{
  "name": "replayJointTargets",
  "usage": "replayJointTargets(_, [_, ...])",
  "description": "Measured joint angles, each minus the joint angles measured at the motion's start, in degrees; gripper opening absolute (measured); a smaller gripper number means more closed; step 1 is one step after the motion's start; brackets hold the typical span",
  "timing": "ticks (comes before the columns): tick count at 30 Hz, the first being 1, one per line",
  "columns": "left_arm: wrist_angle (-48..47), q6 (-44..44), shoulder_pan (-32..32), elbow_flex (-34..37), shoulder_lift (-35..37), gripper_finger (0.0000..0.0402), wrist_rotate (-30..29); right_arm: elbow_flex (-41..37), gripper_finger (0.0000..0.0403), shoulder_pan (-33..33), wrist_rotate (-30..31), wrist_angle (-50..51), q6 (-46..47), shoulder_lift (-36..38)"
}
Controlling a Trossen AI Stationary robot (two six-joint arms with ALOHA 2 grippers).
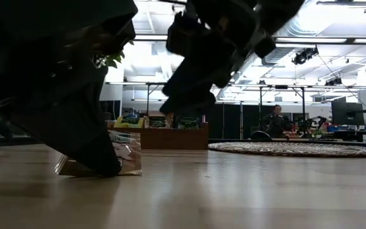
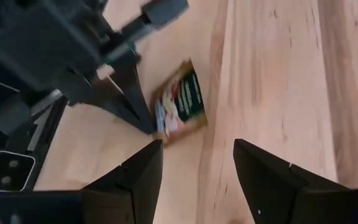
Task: Pick & Place Tea
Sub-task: Put the brown tea bag into the middle section of the wooden organizer
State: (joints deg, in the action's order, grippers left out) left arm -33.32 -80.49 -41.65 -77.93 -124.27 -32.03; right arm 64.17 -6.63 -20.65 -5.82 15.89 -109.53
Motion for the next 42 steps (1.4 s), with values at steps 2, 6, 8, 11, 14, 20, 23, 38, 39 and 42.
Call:
replayJointTargets(2, [0.03,1.15,-0.02,0.02,0.00,0.0001,-0.08,-1.22,0.0193,0.00,-0.69,-2.01,2.19,-0.89])
replayJointTargets(6, [0.87,3.70,-0.02,0.22,0.00,0.0001,-0.44,-3.45,0.0193,-0.25,-1.70,-9.49,6.70,-2.86])
replayJointTargets(8, [1.29,3.88,-0.03,0.26,0.00,0.0001,-1.00,-4.27,0.0193,-0.31,-1.88,-12.65,8.63,-3.78])
replayJointTargets(11, [1.30,3.78,-0.04,0.28,0.00,0.0001,-1.26,-4.30,0.0193,-0.52,-1.84,-15.34,9.87,-5.20])
replayJointTargets(14, [1.31,3.78,-0.04,0.28,0.00,0.0001,-1.27,-4.18,0.0193,-0.59,-2.19,-18.67,11.68,-6.63])
replayJointTargets(20, [1.65,3.77,-0.04,0.33,0.00,0.0001,-1.29,-4.15,0.0193,-0.94,-2.59,-23.52,14.35,-10.20])
replayJointTargets(23, [1.63,3.83,-0.03,0.33,0.00,0.0001,-1.24,-3.23,0.0193,-1.01,-3.00,-25.22,15.36,-11.70])
replayJointTargets(38, [1.79,3.74,-0.02,0.33,0.00,0.0001,-1.16,-0.05,0.0174,-2.17,-5.17,-24.08,14.32,-13.62])
replayJointTargets(39, [1.73,3.74,-0.02,0.33,0.00,0.0001,-1.16,-0.05,0.0165,-2.24,-5.44,-24.05,13.94,-13.62])
replayJointTargets(42, [1.78,3.74,0.00,0.33,0.00,0.0001,-1.16,-0.08,0.0131,-2.34,-5.79,-24.07,13.65,-13.62])
